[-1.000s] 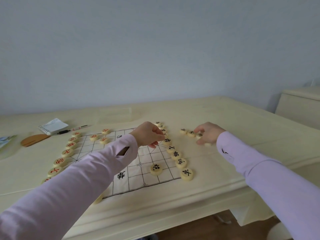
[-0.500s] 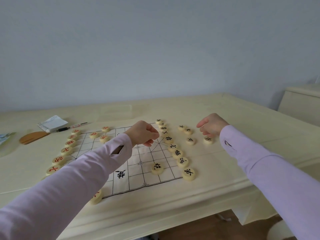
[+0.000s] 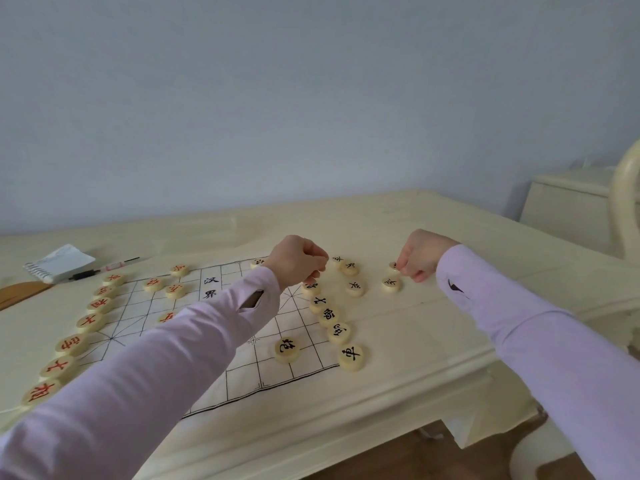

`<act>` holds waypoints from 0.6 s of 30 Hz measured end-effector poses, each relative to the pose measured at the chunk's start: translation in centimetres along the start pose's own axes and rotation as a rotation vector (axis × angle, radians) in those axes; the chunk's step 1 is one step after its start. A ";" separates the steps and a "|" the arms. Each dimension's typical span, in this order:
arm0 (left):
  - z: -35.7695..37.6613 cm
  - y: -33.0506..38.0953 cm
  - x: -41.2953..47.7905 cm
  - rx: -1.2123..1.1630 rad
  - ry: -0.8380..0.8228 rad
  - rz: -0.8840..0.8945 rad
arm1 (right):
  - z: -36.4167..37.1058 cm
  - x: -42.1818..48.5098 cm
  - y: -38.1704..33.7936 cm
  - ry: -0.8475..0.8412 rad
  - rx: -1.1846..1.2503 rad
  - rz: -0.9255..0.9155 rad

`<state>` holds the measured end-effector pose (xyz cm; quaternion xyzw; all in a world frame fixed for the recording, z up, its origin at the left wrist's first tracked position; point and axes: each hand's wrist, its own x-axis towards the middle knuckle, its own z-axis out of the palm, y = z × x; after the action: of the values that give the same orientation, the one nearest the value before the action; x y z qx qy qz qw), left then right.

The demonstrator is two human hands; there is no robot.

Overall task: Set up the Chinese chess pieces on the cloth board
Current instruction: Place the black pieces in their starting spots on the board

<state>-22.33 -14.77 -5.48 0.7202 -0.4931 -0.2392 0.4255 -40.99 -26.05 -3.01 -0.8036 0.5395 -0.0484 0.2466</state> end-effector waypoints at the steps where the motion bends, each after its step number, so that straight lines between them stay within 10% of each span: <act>1: 0.2 0.1 0.1 -0.005 0.010 0.006 | -0.1 -0.1 0.0 0.007 -0.013 -0.001; 18: -0.2 0.3 0.0 -0.023 0.045 -0.005 | 1.5 -0.1 -0.4 0.006 -0.052 -0.070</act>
<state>-22.31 -14.70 -5.12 0.7216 -0.4791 -0.2296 0.4440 -40.15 -25.31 -4.11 -0.8281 0.5127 -0.0453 0.2222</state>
